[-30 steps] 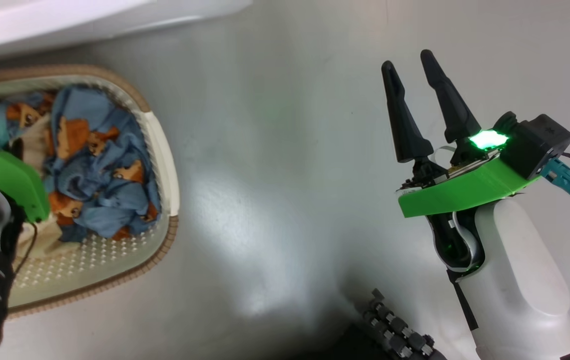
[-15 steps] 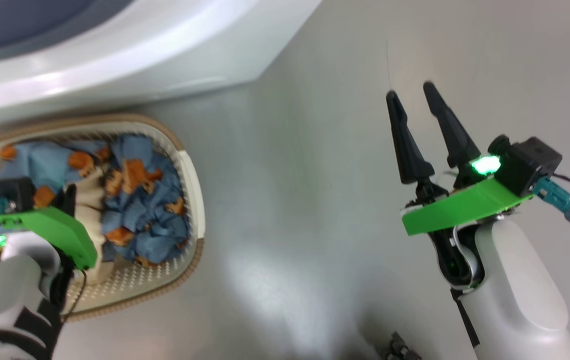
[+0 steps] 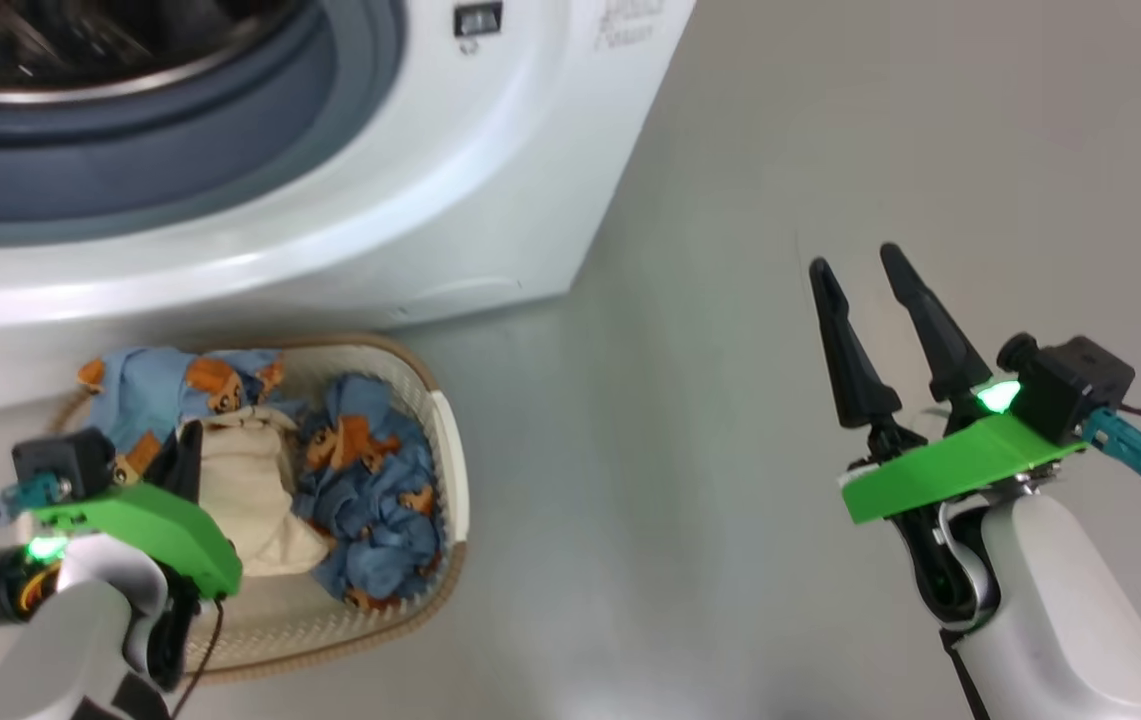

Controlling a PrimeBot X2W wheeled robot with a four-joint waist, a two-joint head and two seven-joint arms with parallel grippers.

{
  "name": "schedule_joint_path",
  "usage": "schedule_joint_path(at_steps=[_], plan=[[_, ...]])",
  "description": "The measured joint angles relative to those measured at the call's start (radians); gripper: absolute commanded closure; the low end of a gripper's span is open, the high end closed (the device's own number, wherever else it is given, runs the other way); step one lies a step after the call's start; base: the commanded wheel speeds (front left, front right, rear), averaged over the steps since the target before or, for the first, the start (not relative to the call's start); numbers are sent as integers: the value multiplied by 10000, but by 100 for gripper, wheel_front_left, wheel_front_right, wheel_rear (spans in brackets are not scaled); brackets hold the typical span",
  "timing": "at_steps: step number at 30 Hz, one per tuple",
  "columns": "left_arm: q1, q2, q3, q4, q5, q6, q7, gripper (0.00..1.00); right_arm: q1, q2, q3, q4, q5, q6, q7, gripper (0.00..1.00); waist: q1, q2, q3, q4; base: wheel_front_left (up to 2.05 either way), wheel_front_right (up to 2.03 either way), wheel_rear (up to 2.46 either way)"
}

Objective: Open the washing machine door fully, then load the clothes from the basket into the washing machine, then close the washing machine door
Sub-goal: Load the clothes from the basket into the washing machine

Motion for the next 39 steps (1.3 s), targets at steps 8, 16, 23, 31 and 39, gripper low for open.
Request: schedule_joint_path(at_steps=[8, 16, 23, 31, 39], plan=[[1165, -194, 688, -1515, 378, 21, -21, 100, 492, -286, -94, 176, 17, 0, 0, 0, 0, -1, -1130, 360, 0, 0, 0], [2310, -431, 1264, -3367, 851, 295, -23, 100, 1014, -610, -104, 267, 94, 0, 0, 0, 0, 0, -2202, 738, 0, 0, 0], [3220, -554, 1661, -4930, 1227, 665, -25, 100, 1351, -882, -128, 347, 123, 0, 0, 0, 0, 0, -3004, 1077, 0, 0, 0], [4145, -558, 1881, -6696, 1528, 1141, -36, 100, 1805, -1110, -337, 360, 205, 0, 0, 0, 0, 0, -3676, 1441, 0, 0, 0], [4638, -550, 1887, -7695, 1542, 1475, 23, 100, 2031, -1114, -347, 357, 205, 0, 0, 0, 0, 0, -3914, 1714, 0, 0, 0]])
